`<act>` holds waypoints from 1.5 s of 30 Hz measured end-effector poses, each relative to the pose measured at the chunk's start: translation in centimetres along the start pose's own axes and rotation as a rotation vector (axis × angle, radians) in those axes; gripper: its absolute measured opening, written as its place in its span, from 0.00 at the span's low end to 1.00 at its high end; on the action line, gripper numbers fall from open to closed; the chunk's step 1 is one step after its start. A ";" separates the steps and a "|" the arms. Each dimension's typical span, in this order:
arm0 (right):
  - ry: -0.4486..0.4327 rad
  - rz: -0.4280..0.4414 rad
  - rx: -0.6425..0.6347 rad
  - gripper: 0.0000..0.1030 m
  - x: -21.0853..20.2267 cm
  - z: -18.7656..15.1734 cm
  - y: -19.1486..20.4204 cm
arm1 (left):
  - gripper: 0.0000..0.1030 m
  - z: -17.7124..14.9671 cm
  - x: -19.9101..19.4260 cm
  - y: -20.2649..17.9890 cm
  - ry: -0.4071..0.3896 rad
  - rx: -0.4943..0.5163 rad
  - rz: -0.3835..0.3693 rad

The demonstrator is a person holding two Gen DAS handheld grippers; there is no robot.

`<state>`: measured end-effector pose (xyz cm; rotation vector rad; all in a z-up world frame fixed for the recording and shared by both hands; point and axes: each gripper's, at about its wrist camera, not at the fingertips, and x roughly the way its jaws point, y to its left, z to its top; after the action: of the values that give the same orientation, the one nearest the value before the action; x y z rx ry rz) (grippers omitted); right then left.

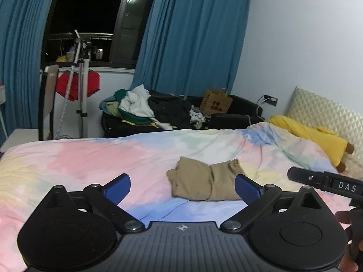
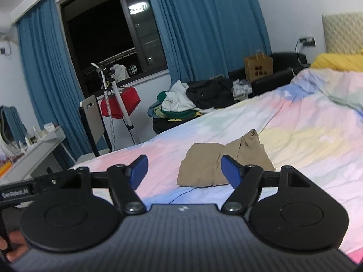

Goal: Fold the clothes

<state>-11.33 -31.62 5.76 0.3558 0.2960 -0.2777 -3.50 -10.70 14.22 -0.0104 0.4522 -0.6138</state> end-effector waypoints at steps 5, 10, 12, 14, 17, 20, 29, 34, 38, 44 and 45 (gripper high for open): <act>-0.012 0.003 -0.036 0.71 -0.5 -2.1 1.3 | 0.98 -2.5 0.6 0.9 0.019 0.014 0.024; -0.017 -0.029 -0.042 0.71 0.6 -3.9 1.3 | 0.98 -4.1 0.9 1.2 0.015 0.051 0.035; -0.016 -0.042 -0.043 0.71 1.2 -4.6 1.2 | 0.98 -4.6 1.1 1.3 0.012 0.065 0.040; -0.014 -0.049 -0.036 0.71 1.8 -5.3 1.1 | 0.97 -5.0 1.3 1.4 0.008 0.078 0.049; 0.002 -0.060 -0.043 0.71 2.6 -6.3 1.3 | 0.95 -5.6 1.8 1.6 0.022 0.101 0.054; -0.011 -0.067 -0.081 0.71 2.8 -6.8 2.0 | 0.95 -5.9 2.1 1.9 0.019 0.111 0.075; -0.048 -0.101 -0.169 0.71 3.5 -8.7 3.2 | 0.96 -6.9 1.5 3.0 -0.008 0.084 0.083; -0.024 -0.110 -0.174 0.71 4.0 -8.8 3.2 | 0.96 -7.2 1.2 3.5 -0.012 0.046 0.091; -0.026 -0.112 -0.164 0.71 3.8 -8.9 3.1 | 0.96 -7.4 1.4 3.7 -0.005 0.044 0.091; -0.031 -0.112 -0.157 0.71 3.6 -8.9 3.1 | 0.96 -7.7 1.6 3.6 0.006 0.051 0.092; -0.029 -0.114 -0.158 0.71 3.6 -9.0 3.1 | 0.96 -7.7 1.6 3.6 0.007 0.052 0.092</act>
<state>-9.09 -26.18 -2.53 0.1791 0.3080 -0.3688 -3.55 -7.72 6.13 0.0614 0.4408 -0.5353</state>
